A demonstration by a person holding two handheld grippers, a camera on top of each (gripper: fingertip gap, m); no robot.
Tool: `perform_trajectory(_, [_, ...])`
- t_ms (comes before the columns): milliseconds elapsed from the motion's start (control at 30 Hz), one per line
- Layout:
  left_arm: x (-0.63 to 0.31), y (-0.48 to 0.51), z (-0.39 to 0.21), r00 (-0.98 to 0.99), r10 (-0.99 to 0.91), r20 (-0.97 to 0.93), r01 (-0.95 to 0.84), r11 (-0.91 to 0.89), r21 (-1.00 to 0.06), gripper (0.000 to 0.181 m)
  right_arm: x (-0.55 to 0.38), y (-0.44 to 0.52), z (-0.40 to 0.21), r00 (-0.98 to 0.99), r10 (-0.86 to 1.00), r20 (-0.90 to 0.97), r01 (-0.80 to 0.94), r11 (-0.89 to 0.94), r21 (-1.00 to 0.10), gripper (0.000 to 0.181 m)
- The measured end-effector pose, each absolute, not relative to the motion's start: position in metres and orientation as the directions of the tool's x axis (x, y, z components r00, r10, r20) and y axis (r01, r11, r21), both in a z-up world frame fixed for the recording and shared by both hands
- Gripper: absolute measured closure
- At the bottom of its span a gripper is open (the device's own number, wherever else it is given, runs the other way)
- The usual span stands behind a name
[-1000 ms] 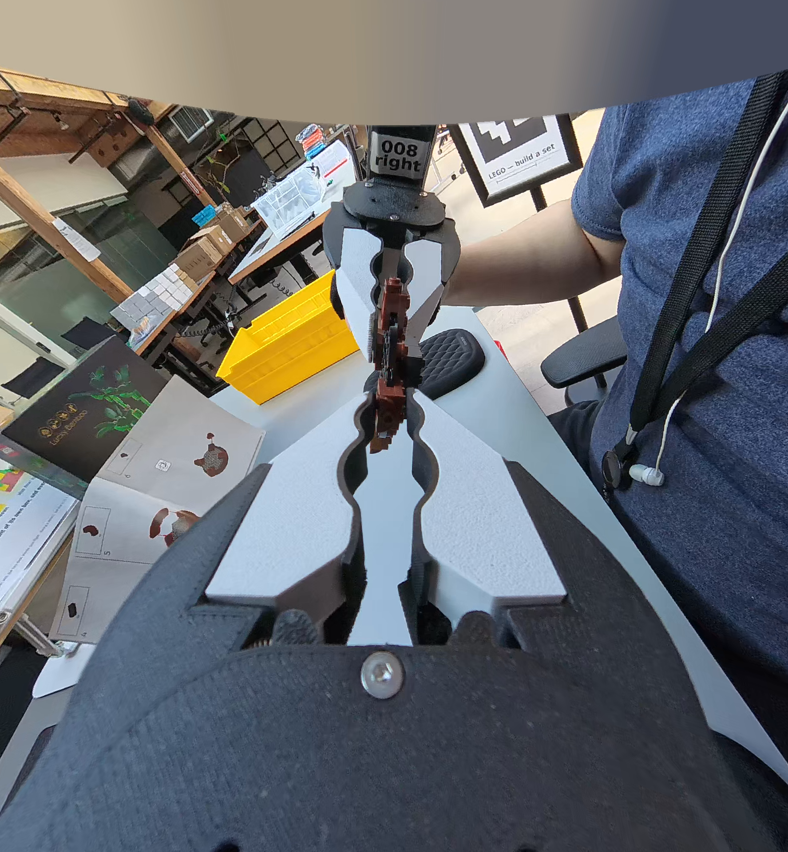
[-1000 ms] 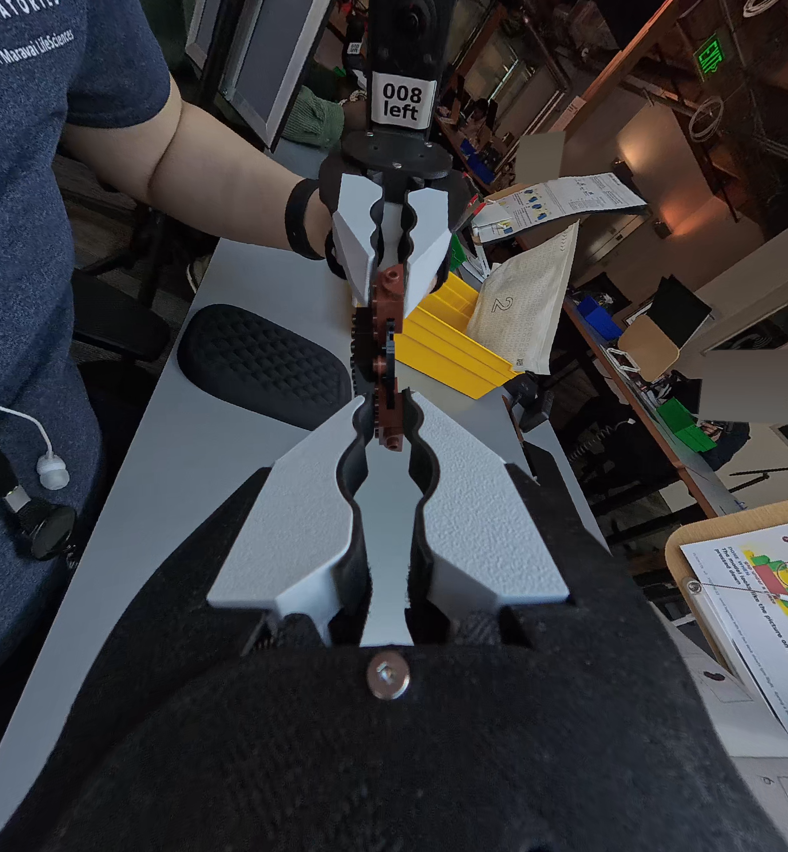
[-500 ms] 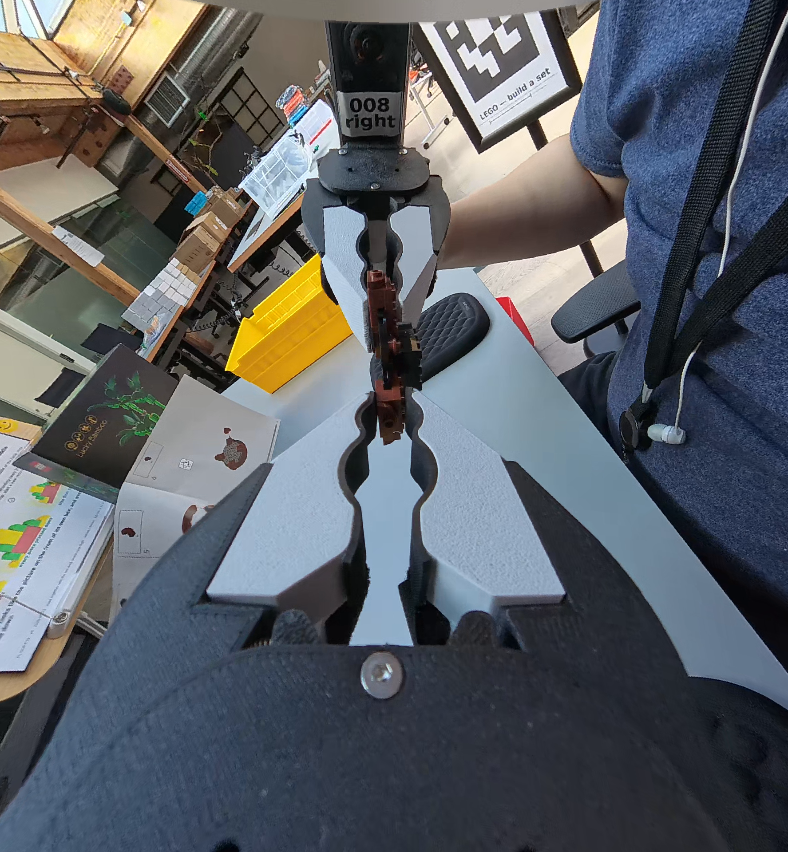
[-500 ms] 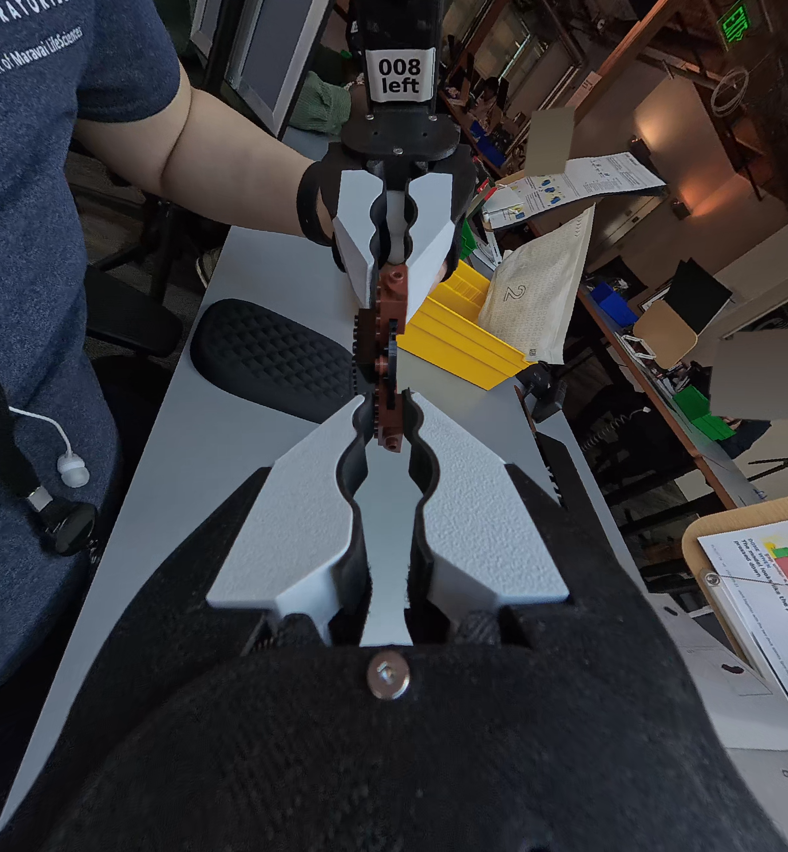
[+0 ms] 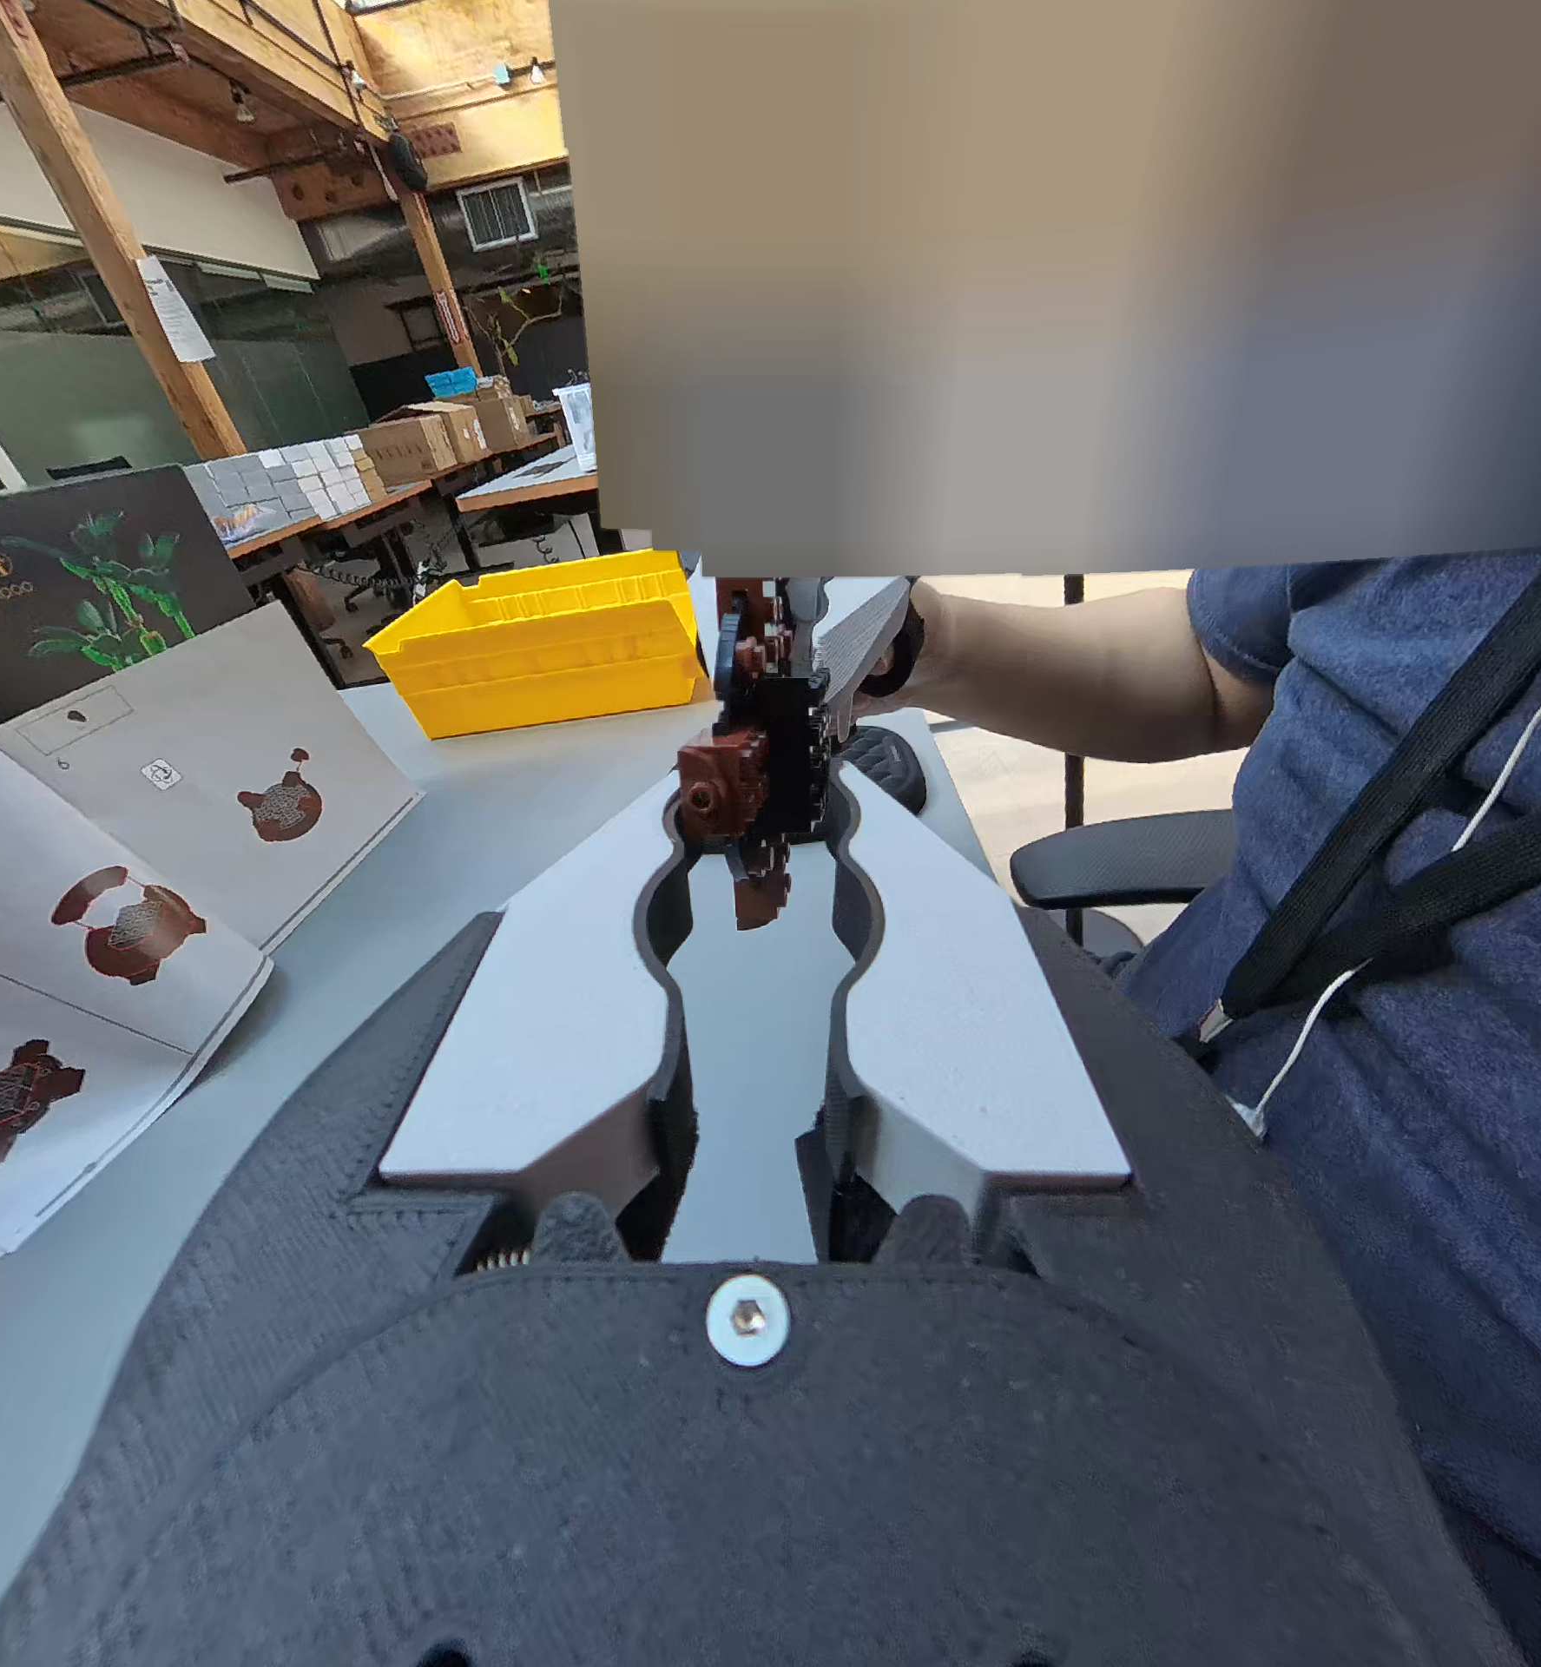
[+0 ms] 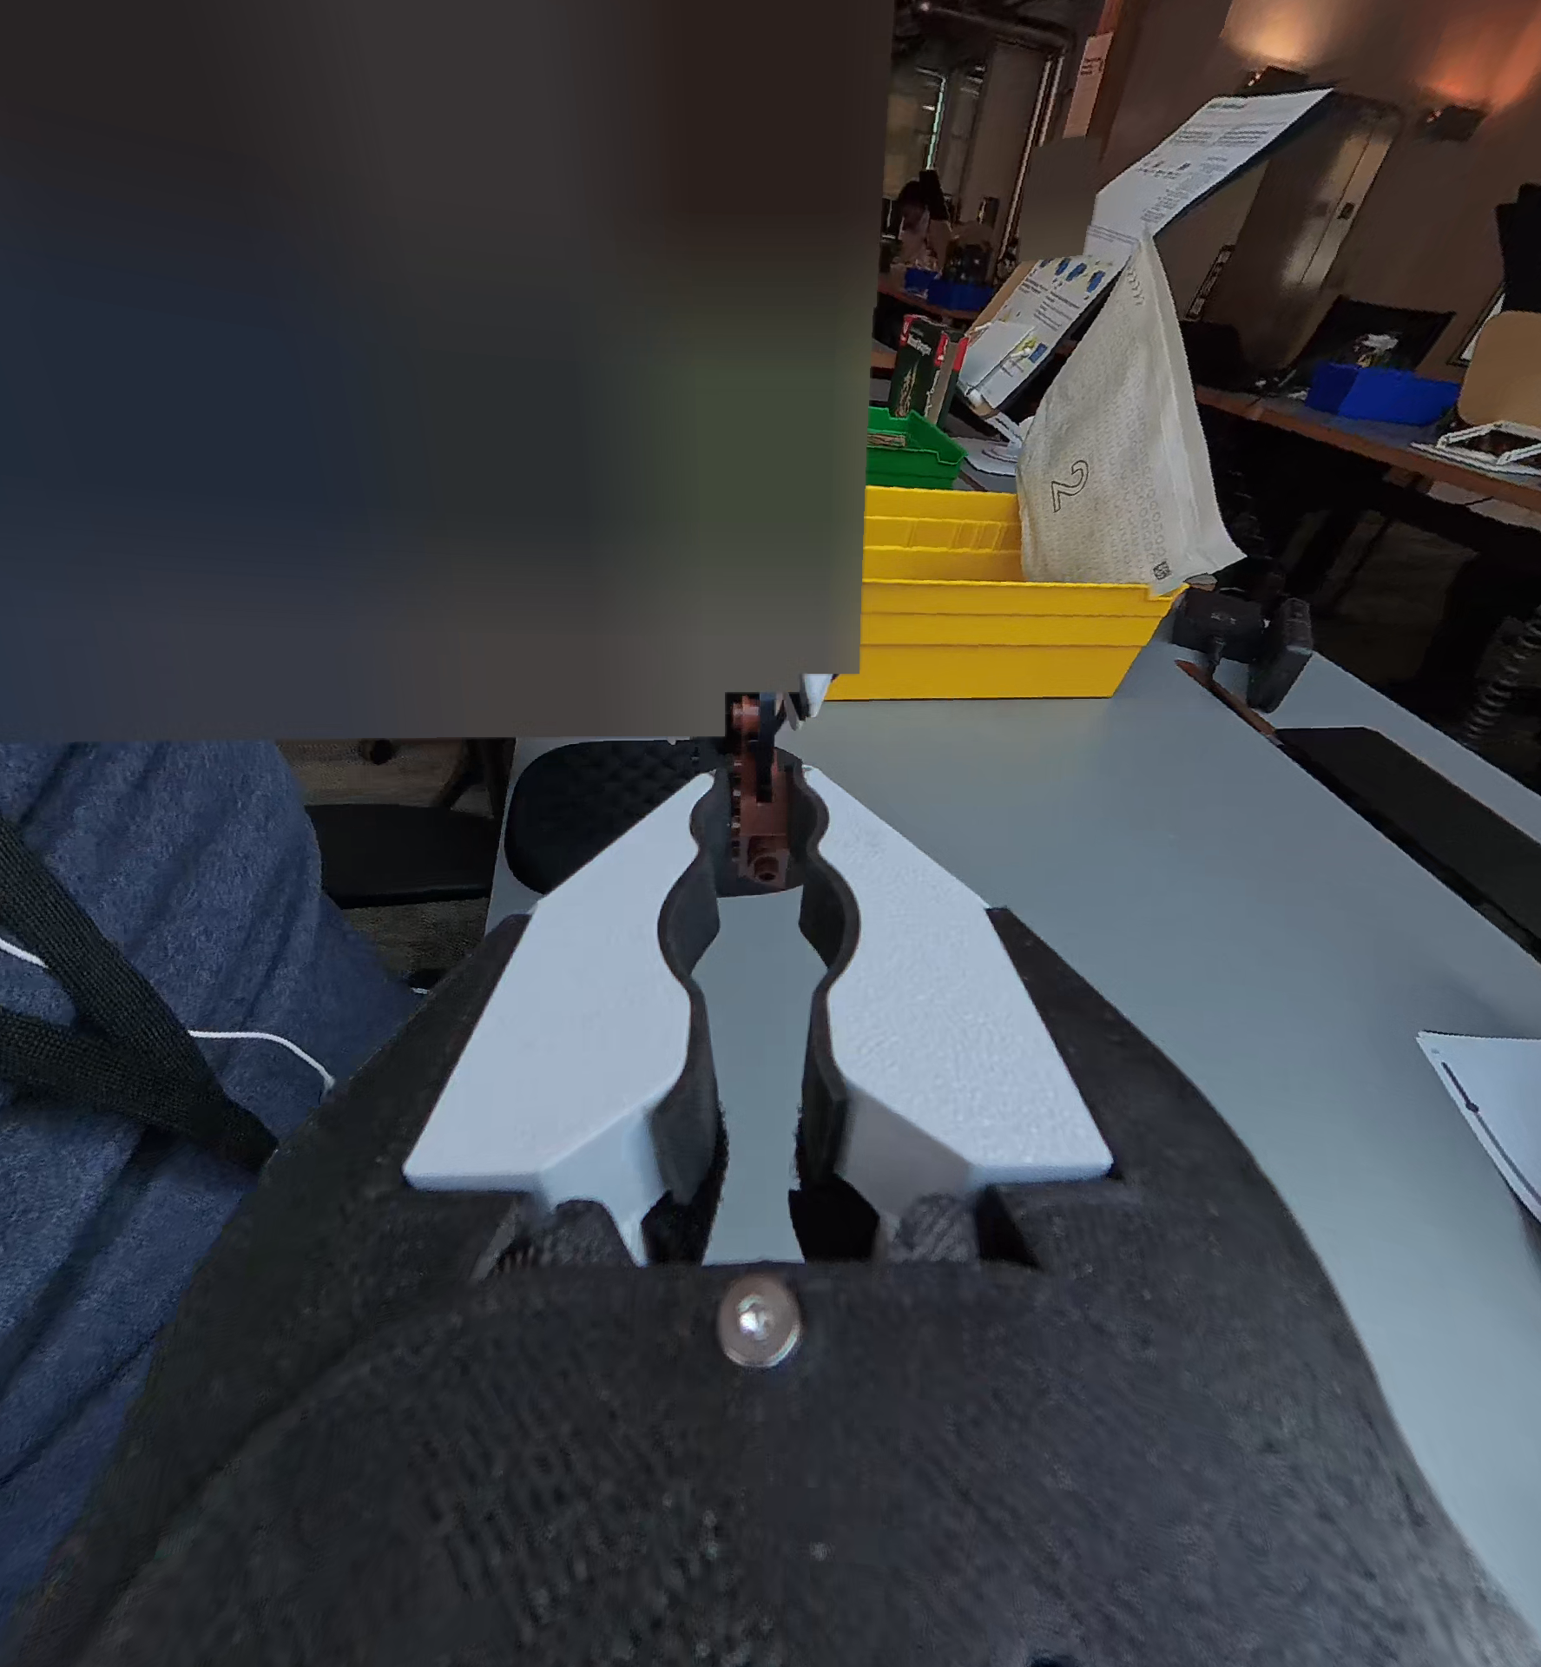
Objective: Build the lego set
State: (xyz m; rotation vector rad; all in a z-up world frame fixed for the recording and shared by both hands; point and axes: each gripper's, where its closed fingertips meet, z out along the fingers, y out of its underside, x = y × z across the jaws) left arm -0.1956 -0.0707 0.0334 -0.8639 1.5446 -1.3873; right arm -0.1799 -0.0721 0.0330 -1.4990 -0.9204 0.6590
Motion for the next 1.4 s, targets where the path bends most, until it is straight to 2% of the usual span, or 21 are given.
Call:
perform_trajectory(133, [-0.194,-0.071,0.034,-0.440,-0.898,0.020,0.016,-0.030,-0.999,0.161,-0.177,-0.069,0.029,0.489,0.865,-0.109,0.032,-0.143,-0.989,0.171])
perform_trajectory(200, [-0.192,-0.070,0.033,-0.457,-0.882,0.117,-0.022,-0.120,-0.992,0.161,-0.176,-0.069,0.027,0.465,0.872,-0.152,-0.005,-0.169,-0.986,0.171])
perform_trajectory(333, [-0.190,-0.062,0.029,-0.445,-0.862,0.242,-0.072,-0.235,-0.969,0.163,-0.178,-0.067,0.030,0.423,0.872,-0.247,-0.090,-0.231,-0.969,0.141])
perform_trajectory(400, [-0.188,-0.059,0.024,-0.428,-0.858,0.284,-0.114,-0.260,-0.959,0.163,-0.179,-0.061,0.028,0.420,0.857,-0.298,-0.113,-0.276,-0.955,0.137])
perform_trajectory(467, [-0.187,-0.058,0.019,-0.418,-0.845,0.333,-0.157,-0.294,-0.943,0.164,-0.183,-0.057,0.025,0.404,0.845,-0.351,-0.130,-0.327,-0.936,0.143])
perform_trajectory(533, [-0.187,-0.060,0.020,-0.440,-0.808,0.391,-0.181,-0.347,-0.920,0.164,-0.184,-0.053,0.017,0.394,0.828,-0.400,-0.122,-0.384,-0.915,0.161])
perform_trajectory(567, [-0.188,-0.060,0.020,-0.446,-0.791,0.419,-0.191,-0.373,-0.908,0.164,-0.184,-0.052,0.017,0.373,0.822,-0.430,-0.141,-0.407,-0.902,0.162])
perform_trajectory(800, [-0.184,-0.047,0.007,-0.400,-0.758,0.515,-0.203,-0.474,-0.857,0.161,-0.181,-0.042,0.006,0.281,0.718,-0.636,-0.297,-0.566,-0.769,0.165])
perform_trajectory(1167, [-0.186,-0.033,0.005,-0.347,-0.767,0.540,-0.099,-0.542,-0.834,0.147,-0.173,-0.034,0.007,0.289,0.710,-0.642,-0.442,-0.496,-0.747,0.164])
perform_trajectory(1267, [-0.185,-0.031,0.004,-0.334,-0.773,0.539,-0.098,-0.540,-0.836,0.150,-0.176,-0.035,0.006,0.291,0.708,-0.643,-0.434,-0.501,-0.749,0.164])
perform_trajectory(1333, [-0.185,-0.035,0.004,-0.359,-0.758,0.544,-0.117,-0.542,-0.832,0.165,-0.175,-0.032,0.004,0.318,0.703,-0.636,-0.434,-0.488,-0.757,0.164])
perform_trajectory(1400, [-0.184,-0.034,0.004,-0.364,-0.744,0.561,-0.128,-0.556,-0.821,0.165,-0.174,-0.031,0.004,0.312,0.699,-0.644,-0.446,-0.491,-0.749,0.164])
